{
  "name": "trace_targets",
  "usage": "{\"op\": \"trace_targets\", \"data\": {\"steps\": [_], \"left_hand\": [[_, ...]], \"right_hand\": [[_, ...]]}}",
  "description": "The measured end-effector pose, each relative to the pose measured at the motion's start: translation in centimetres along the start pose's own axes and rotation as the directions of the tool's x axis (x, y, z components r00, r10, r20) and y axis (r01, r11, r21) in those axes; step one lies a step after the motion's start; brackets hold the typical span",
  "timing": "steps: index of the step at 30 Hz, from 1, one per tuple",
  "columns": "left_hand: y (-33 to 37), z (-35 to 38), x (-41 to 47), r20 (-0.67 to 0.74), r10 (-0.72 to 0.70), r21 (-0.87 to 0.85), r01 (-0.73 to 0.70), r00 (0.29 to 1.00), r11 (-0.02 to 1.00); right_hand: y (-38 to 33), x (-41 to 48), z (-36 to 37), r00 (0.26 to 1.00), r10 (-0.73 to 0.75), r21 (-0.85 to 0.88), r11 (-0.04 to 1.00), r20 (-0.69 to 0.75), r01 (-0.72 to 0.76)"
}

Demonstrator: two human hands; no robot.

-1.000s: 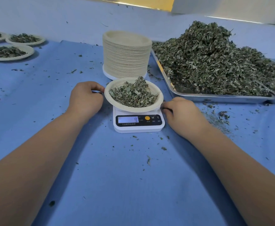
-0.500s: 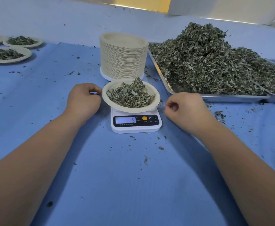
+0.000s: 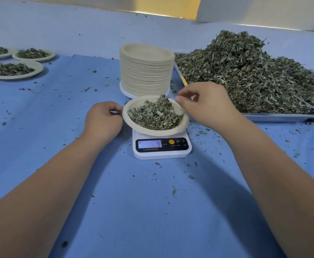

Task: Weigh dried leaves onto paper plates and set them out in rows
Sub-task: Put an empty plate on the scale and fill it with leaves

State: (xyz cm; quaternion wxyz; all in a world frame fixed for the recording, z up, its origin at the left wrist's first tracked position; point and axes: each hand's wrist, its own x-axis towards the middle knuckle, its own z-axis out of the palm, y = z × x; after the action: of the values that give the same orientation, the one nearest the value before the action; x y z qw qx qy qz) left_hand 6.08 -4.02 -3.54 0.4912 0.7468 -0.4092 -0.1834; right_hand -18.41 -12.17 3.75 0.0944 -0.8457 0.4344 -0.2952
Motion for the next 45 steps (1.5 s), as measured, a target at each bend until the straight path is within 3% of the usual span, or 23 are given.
{"op": "trace_targets", "data": {"steps": [4,7,10,13,20,24,28,34,37,45], "left_hand": [[-0.1,0.1,0.1,0.0,0.008,-0.001,-0.008,1.0,1.0],[-0.1,0.1,0.1,0.006,0.003,0.014,-0.003,1.0,1.0],[-0.2,0.1,0.2,0.012,0.007,0.02,-0.007,1.0,1.0],[-0.2,0.1,0.2,0.014,0.015,0.016,-0.016,1.0,1.0],[-0.3,0.3,0.3,0.023,0.007,0.014,-0.007,1.0,1.0],[-0.3,0.3,0.3,0.022,0.014,0.017,-0.014,1.0,1.0],[-0.3,0.3,0.3,0.019,0.017,0.013,-0.018,1.0,1.0],[-0.4,0.2,0.3,0.022,0.03,0.012,-0.031,0.999,0.999],[-0.4,0.2,0.3,0.023,0.031,0.019,-0.031,0.999,0.999],[-0.5,0.3,0.4,0.03,0.026,0.009,-0.027,0.999,1.0]], "right_hand": [[-3.0,1.4,0.4,0.981,-0.048,-0.049,0.997,0.19,0.059],[-4.4,2.4,0.8,0.929,0.025,-0.123,0.992,0.369,0.022],[-5.6,2.9,1.5,0.897,0.047,-0.16,0.987,0.439,0.027],[-6.1,3.3,1.9,0.917,0.011,-0.181,0.981,0.399,0.067],[-5.4,3.7,1.3,0.979,-0.031,0.06,0.998,0.203,0.02],[-5.3,3.4,0.8,0.974,-0.057,0.044,0.998,0.217,0.049],[-5.4,3.2,0.8,0.988,-0.062,0.049,0.997,0.141,0.056],[-5.7,3.1,2.1,0.907,0.056,-0.149,0.989,0.418,0.008],[-5.8,2.9,2.9,0.904,0.046,-0.207,0.977,0.425,0.048],[-5.1,3.3,2.4,0.993,-0.036,0.048,0.998,0.111,0.031]]}}
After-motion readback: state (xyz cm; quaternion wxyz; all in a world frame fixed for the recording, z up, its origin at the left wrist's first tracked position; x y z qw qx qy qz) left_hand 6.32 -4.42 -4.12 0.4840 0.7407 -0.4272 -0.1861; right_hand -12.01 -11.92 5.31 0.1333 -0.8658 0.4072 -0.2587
